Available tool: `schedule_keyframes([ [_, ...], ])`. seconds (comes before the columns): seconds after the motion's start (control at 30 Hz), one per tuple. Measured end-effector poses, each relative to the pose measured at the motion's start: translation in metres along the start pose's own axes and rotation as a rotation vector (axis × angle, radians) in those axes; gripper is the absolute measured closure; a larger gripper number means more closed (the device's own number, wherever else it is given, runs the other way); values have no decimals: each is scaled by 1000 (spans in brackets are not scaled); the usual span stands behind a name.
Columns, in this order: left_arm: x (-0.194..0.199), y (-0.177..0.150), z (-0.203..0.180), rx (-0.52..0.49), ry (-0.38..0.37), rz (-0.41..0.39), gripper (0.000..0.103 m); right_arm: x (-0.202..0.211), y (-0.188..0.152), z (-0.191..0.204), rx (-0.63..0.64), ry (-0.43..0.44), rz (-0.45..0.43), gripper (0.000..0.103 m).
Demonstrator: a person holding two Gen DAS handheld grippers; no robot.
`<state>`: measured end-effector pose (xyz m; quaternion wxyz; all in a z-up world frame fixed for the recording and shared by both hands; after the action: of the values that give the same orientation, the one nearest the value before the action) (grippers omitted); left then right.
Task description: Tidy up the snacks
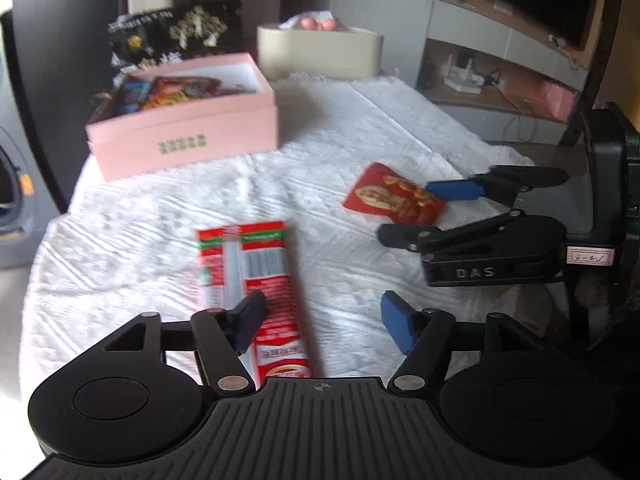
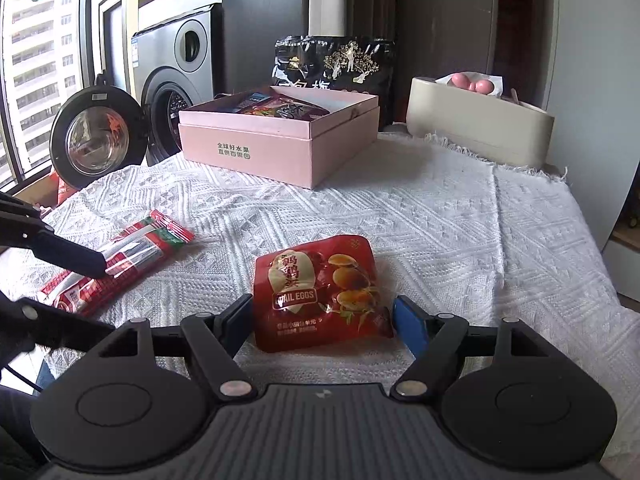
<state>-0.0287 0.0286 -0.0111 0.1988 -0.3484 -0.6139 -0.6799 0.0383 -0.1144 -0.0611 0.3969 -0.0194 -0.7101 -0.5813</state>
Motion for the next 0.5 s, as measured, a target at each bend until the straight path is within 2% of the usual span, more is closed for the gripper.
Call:
schedule_keyframes([
  [0.07, -1, -2, 5, -27, 55, 4, 33, 0, 0, 0, 0, 0, 0, 28],
  [0.13, -9, -7, 12, -28, 92, 42, 33, 0, 0, 0, 0, 0, 0, 28],
  [0.2, -12, -7, 18, -32, 132, 33, 33, 0, -1, 0, 0, 0, 0, 28],
  [0.37, -12, -6, 31, 15, 134, 36, 32, 0, 1, 0, 2, 0, 3, 28],
  [0.5, -17, -10, 36, 52, 110, 52, 31, -1, 5, 2, 22, -5, 38, 28],
])
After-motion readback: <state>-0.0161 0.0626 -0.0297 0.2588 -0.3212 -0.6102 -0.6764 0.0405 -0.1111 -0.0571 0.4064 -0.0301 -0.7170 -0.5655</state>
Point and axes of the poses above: each gripper's, at about its wrist camera, not at the fingertips, and x roughly against the way its jaws point, z to its left, y to its top, the point moved 8 cm from there along -x, roughly the way its jaws point, and after that the axes turned 4 degrees about y, right-handed, at the moved point
